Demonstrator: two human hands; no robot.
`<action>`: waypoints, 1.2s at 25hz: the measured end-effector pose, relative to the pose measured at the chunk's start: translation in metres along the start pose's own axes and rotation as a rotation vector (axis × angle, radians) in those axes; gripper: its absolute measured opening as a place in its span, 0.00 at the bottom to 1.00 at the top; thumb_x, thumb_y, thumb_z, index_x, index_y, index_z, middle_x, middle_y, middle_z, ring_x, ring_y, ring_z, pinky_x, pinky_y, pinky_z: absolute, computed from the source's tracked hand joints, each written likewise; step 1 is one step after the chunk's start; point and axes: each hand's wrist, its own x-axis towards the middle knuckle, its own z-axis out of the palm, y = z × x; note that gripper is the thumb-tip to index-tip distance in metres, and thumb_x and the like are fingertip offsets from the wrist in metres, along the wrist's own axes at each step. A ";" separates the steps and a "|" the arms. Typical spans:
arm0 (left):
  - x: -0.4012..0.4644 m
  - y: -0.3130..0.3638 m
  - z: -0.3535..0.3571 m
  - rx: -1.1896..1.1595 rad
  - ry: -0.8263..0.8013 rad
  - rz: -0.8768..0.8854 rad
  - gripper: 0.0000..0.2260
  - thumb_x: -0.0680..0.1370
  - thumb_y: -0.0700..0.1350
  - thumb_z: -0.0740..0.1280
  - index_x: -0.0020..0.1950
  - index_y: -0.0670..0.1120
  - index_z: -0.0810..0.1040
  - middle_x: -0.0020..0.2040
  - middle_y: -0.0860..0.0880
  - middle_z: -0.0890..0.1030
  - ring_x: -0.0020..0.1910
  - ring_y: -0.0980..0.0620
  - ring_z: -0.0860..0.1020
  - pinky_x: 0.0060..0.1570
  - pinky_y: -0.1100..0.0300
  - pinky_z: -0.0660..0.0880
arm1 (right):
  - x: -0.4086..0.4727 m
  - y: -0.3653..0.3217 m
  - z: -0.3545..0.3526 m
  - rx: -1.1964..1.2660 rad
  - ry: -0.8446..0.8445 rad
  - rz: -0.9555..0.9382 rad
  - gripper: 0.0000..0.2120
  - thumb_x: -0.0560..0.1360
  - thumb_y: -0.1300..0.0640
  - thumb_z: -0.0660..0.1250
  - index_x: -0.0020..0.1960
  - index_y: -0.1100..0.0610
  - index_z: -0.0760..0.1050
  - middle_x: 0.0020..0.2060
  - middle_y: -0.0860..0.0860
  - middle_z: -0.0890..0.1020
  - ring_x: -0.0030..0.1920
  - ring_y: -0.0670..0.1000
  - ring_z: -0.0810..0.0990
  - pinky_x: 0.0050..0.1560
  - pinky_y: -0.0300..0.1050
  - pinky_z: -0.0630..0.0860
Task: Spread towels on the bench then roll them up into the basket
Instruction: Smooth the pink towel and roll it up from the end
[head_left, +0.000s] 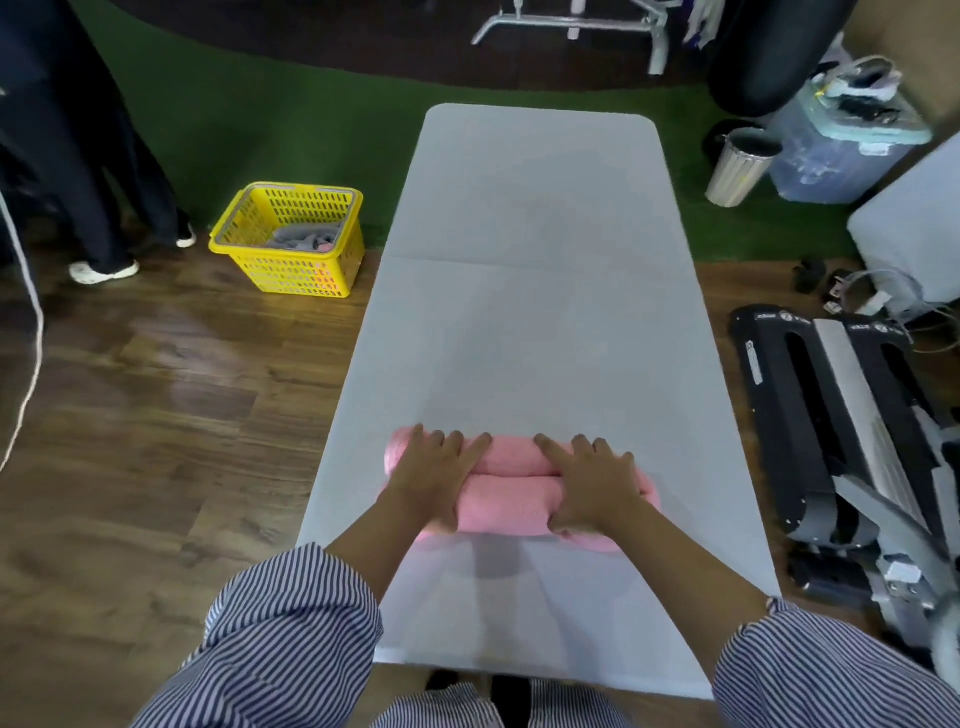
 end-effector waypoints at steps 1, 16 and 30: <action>-0.002 -0.001 -0.001 -0.020 -0.003 -0.017 0.46 0.65 0.57 0.72 0.76 0.51 0.50 0.63 0.46 0.71 0.57 0.44 0.72 0.61 0.48 0.65 | 0.004 0.002 -0.003 -0.002 0.005 -0.024 0.49 0.61 0.40 0.69 0.72 0.38 0.43 0.64 0.53 0.66 0.63 0.57 0.66 0.58 0.58 0.68; -0.145 -0.194 0.036 0.054 0.097 -0.261 0.47 0.61 0.60 0.72 0.75 0.48 0.56 0.62 0.43 0.73 0.58 0.42 0.72 0.61 0.49 0.66 | 0.059 -0.224 -0.048 -0.037 0.274 -0.323 0.47 0.57 0.42 0.70 0.71 0.42 0.51 0.57 0.53 0.72 0.55 0.57 0.71 0.47 0.51 0.67; -0.234 -0.428 0.091 0.045 -0.008 -0.374 0.50 0.54 0.59 0.74 0.71 0.49 0.57 0.56 0.45 0.76 0.51 0.43 0.76 0.54 0.49 0.71 | 0.159 -0.466 -0.091 0.004 0.246 -0.442 0.49 0.59 0.39 0.71 0.72 0.42 0.47 0.63 0.52 0.69 0.62 0.57 0.68 0.57 0.57 0.67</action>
